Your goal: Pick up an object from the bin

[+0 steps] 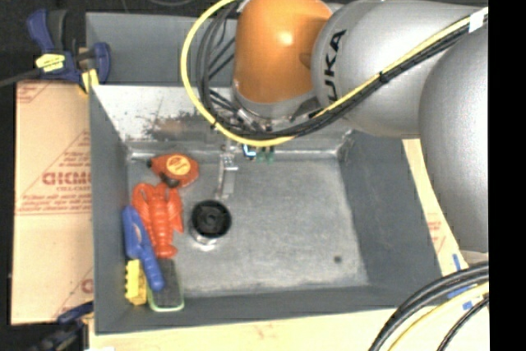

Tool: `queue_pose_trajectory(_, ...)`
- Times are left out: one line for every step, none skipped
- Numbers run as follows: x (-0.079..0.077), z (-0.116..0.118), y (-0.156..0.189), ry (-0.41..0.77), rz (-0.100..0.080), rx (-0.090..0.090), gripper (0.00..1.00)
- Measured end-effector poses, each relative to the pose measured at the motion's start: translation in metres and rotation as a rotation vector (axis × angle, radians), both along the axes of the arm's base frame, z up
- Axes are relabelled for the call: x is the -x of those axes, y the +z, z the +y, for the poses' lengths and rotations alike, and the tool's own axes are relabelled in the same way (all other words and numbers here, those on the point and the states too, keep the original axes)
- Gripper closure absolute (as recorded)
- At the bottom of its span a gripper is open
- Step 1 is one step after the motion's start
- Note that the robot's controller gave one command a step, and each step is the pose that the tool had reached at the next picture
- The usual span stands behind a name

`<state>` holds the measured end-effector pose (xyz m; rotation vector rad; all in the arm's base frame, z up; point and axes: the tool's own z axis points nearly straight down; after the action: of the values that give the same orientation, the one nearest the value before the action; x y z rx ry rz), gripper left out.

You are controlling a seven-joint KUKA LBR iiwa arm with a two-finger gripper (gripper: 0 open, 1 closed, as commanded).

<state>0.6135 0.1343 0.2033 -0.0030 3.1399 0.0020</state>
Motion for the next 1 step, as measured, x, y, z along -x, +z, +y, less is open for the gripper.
queue_pose_trajectory(0.0097,-0.0323,-0.0470,-0.022,-0.008,-0.002,0.00)
